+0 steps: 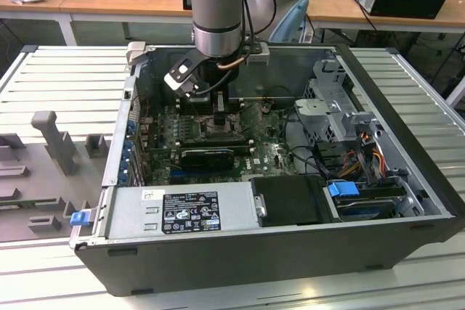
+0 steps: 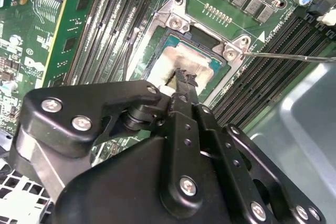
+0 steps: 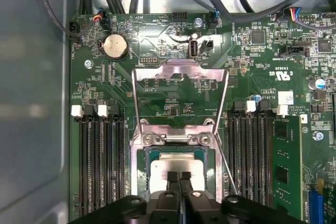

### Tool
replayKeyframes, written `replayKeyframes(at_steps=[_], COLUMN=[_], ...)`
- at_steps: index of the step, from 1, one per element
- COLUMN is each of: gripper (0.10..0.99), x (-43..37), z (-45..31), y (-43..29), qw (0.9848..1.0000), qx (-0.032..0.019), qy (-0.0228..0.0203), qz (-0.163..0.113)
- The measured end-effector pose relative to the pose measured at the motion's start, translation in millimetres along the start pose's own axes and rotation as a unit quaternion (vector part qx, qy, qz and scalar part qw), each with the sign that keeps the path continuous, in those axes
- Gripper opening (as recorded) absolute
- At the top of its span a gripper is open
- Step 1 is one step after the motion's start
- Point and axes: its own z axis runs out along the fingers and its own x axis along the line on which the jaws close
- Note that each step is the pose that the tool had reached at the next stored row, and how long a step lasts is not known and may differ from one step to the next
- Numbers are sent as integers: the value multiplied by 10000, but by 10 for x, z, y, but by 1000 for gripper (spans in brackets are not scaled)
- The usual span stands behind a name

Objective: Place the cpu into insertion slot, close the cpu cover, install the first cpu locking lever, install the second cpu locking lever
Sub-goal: 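Place the cpu into insertion slot, then close the cpu cover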

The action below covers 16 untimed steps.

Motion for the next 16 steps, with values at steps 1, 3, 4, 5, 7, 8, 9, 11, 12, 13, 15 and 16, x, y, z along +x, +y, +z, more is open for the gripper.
replayKeyframes(at_steps=[1, 3, 4, 5, 7, 8, 9, 11, 12, 13, 15, 16], gripper=[102, 106, 106, 106, 106, 106, 106, 106, 106, 106, 106, 106], x=[0, 0, 0, 0, 0, 0, 0, 0, 0, 0, 0, 3], z=[-5, -18, -22, -32, -45, -50, -52, -61, -70, -83, -134, -162], y=[0, 1, 1, 2, 3, 3, 3, 3, 4, 5, 8, 9], qw=[10000, 10000, 10000, 10000, 10000, 10000, 10000, 10000, 10000, 10000, 10000, 10000], qx=[0, 0, 0, 0, 0, 0, 0, 0, 0, 0, 0, 1], qy=[0, 0, -1, 0, -1, -1, 0, -1, -1, -1, -1, -10], qz=[1, 1, 2, 5, 7, 8, 8, 8, 9, 10, 12, 14])
